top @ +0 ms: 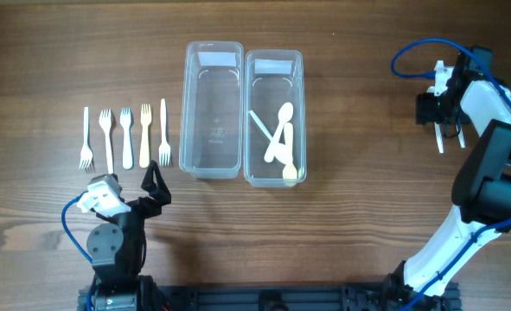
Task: Pack container
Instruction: 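Grasp another white spoon with the right gripper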
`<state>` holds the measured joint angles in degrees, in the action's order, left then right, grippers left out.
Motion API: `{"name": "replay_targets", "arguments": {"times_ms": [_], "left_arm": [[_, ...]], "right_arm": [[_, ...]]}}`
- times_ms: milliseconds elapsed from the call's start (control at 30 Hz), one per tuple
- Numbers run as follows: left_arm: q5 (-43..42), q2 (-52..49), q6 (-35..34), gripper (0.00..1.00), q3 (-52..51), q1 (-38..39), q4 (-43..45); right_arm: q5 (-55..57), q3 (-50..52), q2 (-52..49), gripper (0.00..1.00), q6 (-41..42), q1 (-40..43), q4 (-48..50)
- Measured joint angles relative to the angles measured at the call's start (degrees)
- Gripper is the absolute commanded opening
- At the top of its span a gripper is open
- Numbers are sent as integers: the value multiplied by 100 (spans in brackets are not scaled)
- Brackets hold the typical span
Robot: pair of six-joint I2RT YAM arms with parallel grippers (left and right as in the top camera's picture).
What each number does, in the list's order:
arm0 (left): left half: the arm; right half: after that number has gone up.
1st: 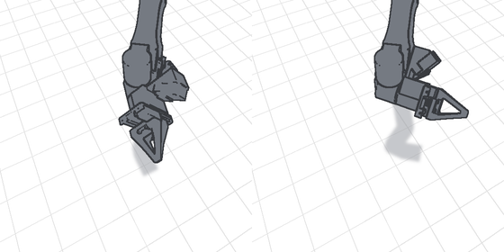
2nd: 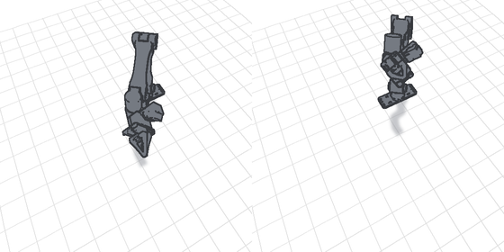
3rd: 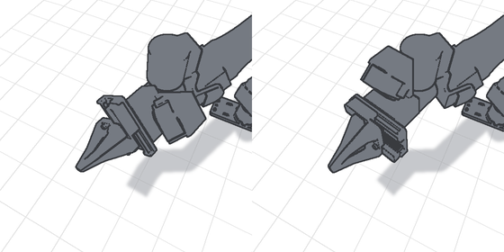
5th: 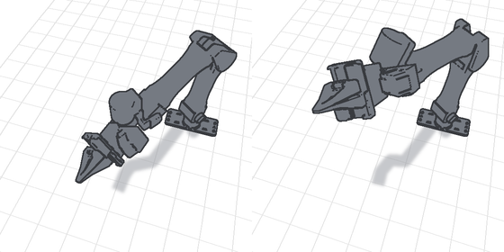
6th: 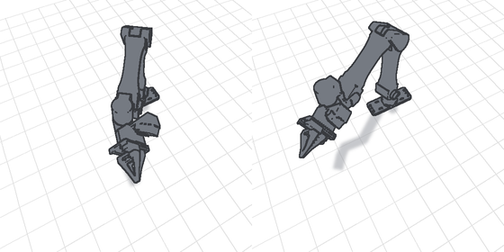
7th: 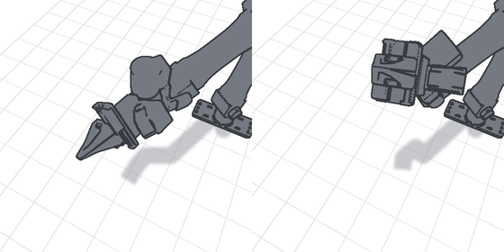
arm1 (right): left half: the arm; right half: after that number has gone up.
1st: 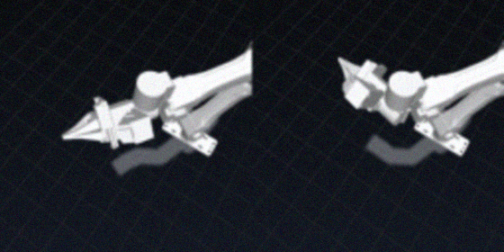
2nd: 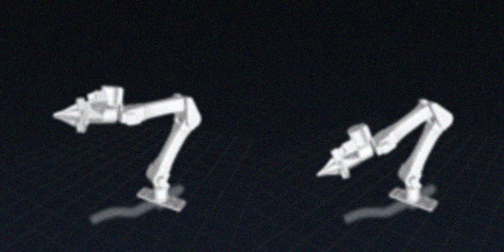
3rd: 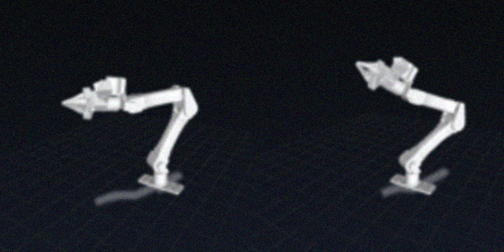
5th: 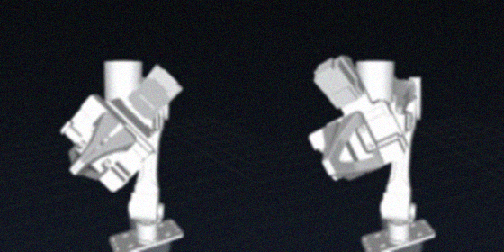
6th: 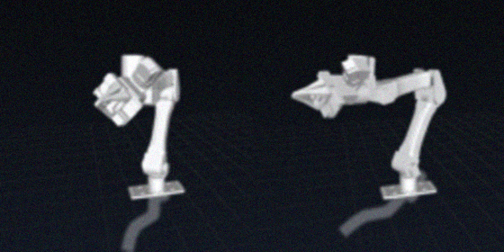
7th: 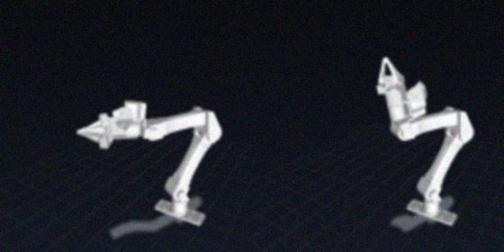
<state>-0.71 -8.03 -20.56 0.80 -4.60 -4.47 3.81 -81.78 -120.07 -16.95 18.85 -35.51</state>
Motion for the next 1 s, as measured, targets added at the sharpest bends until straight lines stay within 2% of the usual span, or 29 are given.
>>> {"name": "replay_targets", "arguments": {"times_ms": [100, 167, 333, 500, 667, 833, 1000], "left_arm": [[2, 0, 2, 100, 0, 0, 0], [0, 0, 2, 100, 0, 0, 0], [2, 0, 0, 100, 0, 0, 0], [2, 0, 0, 100, 0, 0, 0], [2, 0, 0, 100, 0, 0, 0], [2, 0, 2, 100, 0, 0, 0], [2, 0, 2, 100, 0, 0, 0]], "right_arm": [[-52, 0, -15, 32, 55, -4, 2], [-79, 0, -26, 27, 83, -4, 2], [-98, 0, -37, 25, 146, -4, -4], [-109, -2, -37, 4, 323, -4, -66], [-120, -39, -37, 4, 562, -4, -219], [-173, -280, -37, 4, 715, -76, -791], [-601, -863, 341, 4, 855, -505, -1373]]}}
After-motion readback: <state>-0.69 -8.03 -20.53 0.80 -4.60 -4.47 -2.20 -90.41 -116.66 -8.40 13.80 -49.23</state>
